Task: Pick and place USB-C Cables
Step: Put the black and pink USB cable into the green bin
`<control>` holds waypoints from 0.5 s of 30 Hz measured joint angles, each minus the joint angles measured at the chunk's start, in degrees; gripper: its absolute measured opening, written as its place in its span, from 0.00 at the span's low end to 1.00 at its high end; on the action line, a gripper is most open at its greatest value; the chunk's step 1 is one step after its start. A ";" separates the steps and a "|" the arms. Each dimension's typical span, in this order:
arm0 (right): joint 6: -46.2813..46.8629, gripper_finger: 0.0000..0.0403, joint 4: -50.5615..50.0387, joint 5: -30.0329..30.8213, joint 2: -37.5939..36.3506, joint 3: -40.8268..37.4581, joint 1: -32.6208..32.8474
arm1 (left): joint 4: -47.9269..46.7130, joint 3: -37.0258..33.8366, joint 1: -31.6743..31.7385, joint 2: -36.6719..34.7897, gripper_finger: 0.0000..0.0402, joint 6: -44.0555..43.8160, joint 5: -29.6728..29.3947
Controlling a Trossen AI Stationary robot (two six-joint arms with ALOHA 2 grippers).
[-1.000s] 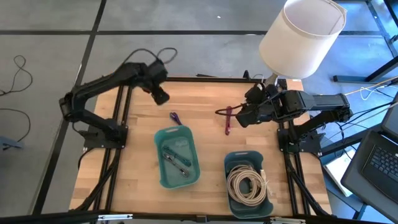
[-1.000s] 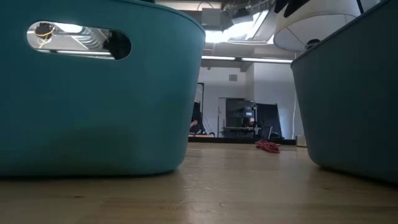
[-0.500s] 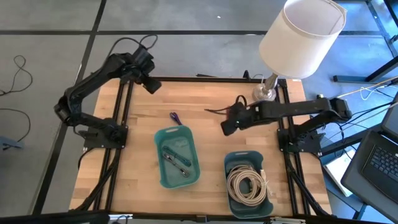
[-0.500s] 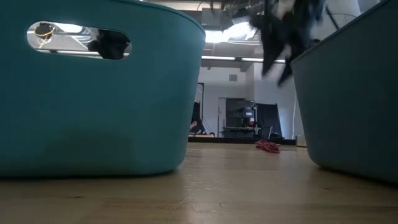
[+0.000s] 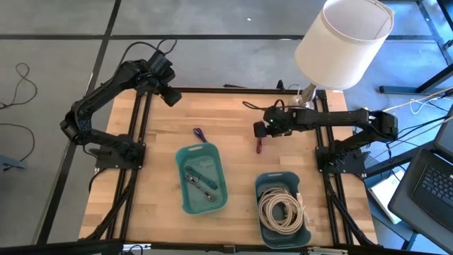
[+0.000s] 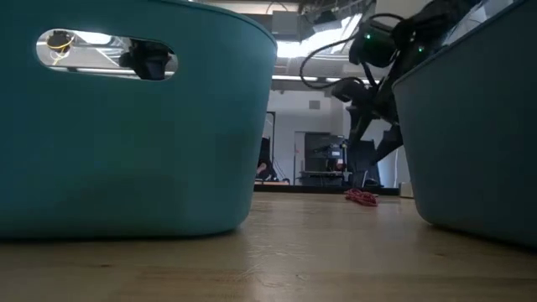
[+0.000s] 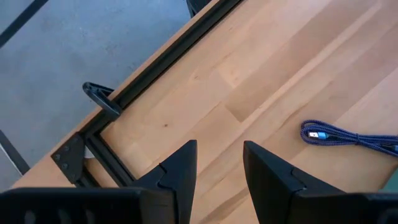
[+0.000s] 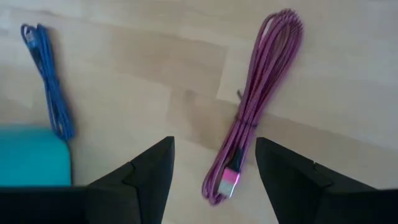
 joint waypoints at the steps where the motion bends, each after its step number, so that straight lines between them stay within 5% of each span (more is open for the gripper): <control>1: -0.21 0.57 0.67 0.04 0.19 -0.25 -0.56 | -0.01 0.00 0.00 0.00 0.31 0.33 0.00; 15: -2.78 0.56 9.37 -3.54 14.98 -0.19 -1.77 | 0.01 0.00 0.00 0.00 0.30 1.23 0.00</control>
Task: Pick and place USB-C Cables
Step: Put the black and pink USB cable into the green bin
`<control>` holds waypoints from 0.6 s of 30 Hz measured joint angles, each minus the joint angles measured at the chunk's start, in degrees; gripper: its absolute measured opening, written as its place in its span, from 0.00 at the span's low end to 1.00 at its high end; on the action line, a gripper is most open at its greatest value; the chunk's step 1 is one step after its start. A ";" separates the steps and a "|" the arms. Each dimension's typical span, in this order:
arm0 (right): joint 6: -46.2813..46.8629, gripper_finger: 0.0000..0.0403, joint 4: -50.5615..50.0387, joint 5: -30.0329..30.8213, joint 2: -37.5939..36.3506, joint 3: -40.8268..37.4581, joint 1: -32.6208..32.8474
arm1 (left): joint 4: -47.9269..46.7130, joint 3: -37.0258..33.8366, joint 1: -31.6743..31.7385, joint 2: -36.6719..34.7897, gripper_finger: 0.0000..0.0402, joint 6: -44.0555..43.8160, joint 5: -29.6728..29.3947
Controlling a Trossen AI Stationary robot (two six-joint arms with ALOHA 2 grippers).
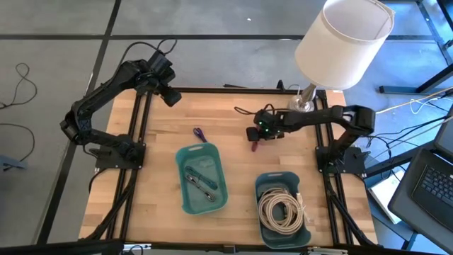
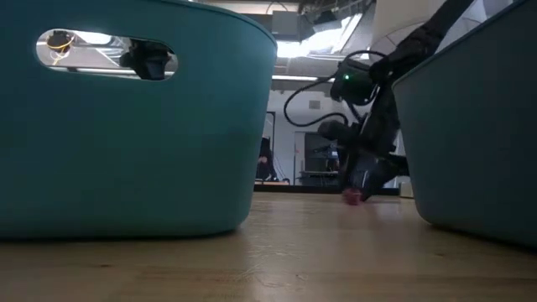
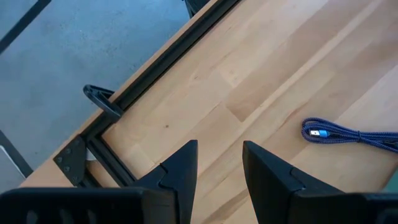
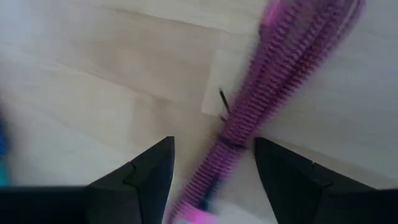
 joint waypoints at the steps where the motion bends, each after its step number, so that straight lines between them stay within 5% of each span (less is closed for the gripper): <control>1: -0.30 0.56 0.39 -0.06 0.56 0.10 0.00 | -0.02 0.00 0.00 0.00 0.30 0.26 0.00; 10: -1.64 0.55 0.03 2.12 0.90 1.04 0.28 | 0.01 0.00 0.00 0.02 0.30 0.89 -0.02; 18: -1.95 0.44 -0.12 3.51 2.64 1.29 0.26 | 0.38 0.00 0.00 0.02 0.28 0.77 -0.02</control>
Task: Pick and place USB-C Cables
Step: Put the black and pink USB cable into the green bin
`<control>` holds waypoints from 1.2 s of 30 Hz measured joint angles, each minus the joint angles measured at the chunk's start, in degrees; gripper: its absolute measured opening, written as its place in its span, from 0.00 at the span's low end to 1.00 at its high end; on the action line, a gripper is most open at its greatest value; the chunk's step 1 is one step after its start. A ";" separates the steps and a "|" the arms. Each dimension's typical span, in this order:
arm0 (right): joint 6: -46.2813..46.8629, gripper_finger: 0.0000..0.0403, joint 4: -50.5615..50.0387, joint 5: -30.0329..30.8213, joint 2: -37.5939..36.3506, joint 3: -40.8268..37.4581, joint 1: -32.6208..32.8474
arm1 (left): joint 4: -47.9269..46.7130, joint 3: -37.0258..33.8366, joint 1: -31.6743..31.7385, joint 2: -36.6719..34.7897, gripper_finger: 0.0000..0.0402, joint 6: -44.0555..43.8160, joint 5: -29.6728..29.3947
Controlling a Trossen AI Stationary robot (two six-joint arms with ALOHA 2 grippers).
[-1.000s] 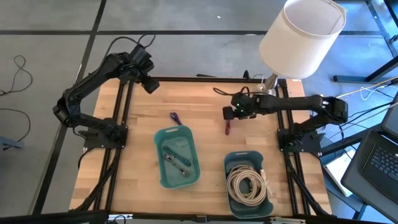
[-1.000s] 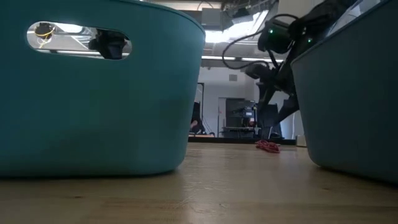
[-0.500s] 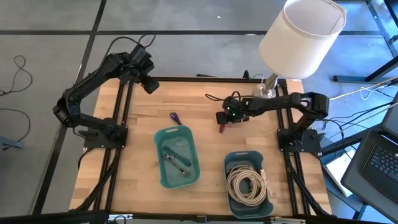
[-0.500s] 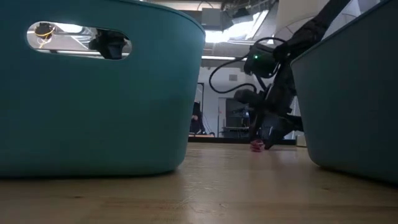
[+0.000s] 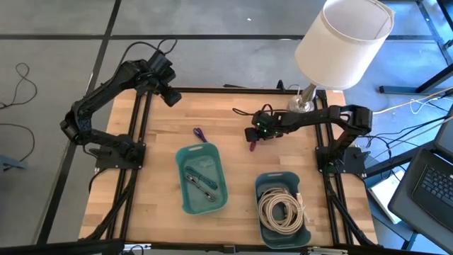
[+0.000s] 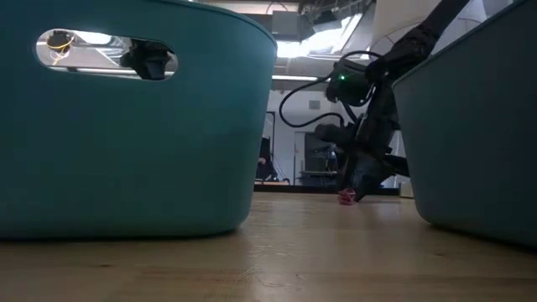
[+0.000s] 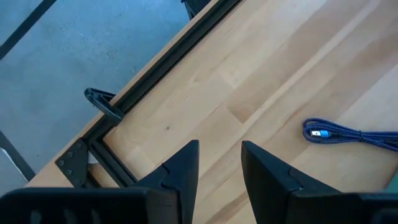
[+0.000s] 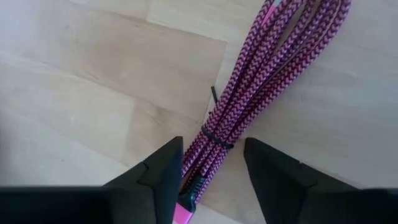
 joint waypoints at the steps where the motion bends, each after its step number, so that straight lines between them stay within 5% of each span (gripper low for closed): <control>1: 0.03 0.43 0.09 0.41 0.13 0.01 0.00 | 0.03 0.00 0.00 0.00 0.28 -0.06 0.00; 12: 3.11 0.30 -0.40 2.85 0.35 -0.04 0.00 | 0.02 0.00 -0.02 0.00 0.28 -0.10 0.04; 20: 0.97 0.04 -1.21 4.43 0.33 -0.04 -0.03 | 0.01 0.00 -0.02 0.00 0.27 -0.09 0.14; 24: -0.03 0.02 -1.03 4.79 0.15 -0.04 0.05 | 1.63 -0.02 -0.14 -0.70 0.27 1.07 0.48; 30: -1.79 0.01 -9.24 7.77 -3.80 1.56 2.71 | 10.13 -0.02 -0.59 -6.03 0.27 1.05 10.26; 36: -5.49 0.01 -20.60 15.66 -13.56 11.83 7.63 | 21.31 -0.01 -1.14 -11.30 0.29 -5.96 23.42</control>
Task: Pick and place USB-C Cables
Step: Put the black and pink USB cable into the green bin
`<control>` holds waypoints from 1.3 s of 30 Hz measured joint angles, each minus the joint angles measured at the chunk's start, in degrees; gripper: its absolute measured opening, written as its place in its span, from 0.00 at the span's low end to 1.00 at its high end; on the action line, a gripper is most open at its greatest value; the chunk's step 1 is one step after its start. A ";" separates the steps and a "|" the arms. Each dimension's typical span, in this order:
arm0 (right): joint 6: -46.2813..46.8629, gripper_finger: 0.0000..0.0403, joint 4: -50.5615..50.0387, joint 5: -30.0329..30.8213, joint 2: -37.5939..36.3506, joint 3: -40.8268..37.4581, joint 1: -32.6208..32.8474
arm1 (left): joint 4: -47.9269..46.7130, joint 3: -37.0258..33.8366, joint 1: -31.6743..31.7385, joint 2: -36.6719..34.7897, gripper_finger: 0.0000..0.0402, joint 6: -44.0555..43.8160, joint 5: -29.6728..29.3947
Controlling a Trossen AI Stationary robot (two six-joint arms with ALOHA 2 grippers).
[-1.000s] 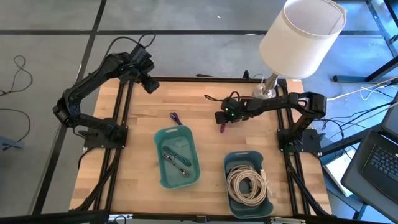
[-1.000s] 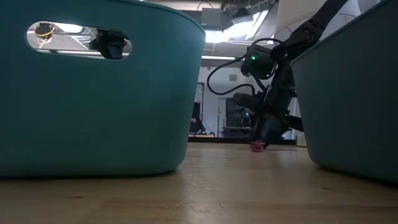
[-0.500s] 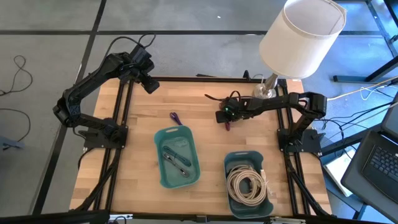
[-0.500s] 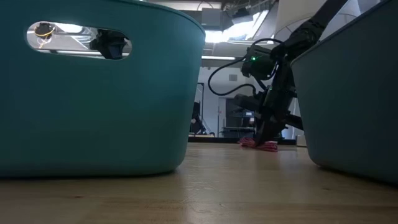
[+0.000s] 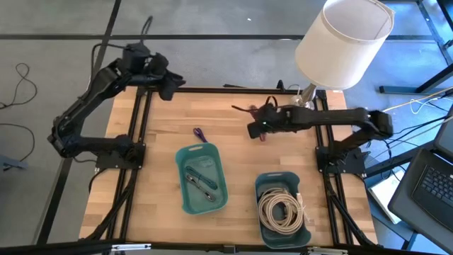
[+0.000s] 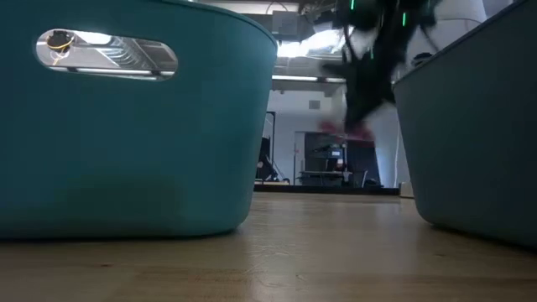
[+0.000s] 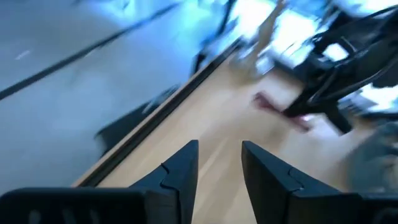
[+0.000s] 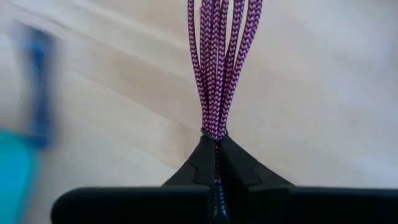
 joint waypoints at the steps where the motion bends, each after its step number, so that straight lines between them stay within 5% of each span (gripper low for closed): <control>1: -0.76 0.01 -0.99 1.95 -1.47 2.40 1.30 | 1.75 0.01 -0.55 -0.52 0.29 -1.07 1.51; 8: -11.65 0.01 1.50 10.38 -7.24 18.66 9.98 | 20.22 -0.01 -6.69 -1.02 0.33 -10.60 10.23; 16: -28.24 0.01 12.84 11.00 -4.42 32.24 14.18 | 46.46 0.01 -18.42 3.64 0.44 -21.23 13.74; 27: -36.93 0.00 12.80 5.53 3.92 45.46 14.64 | 52.12 -0.01 -23.99 10.26 0.53 -22.72 13.22; 39: -37.90 0.00 12.45 2.80 8.33 48.18 14.64 | 55.16 -0.01 -24.89 10.75 0.50 -21.79 15.93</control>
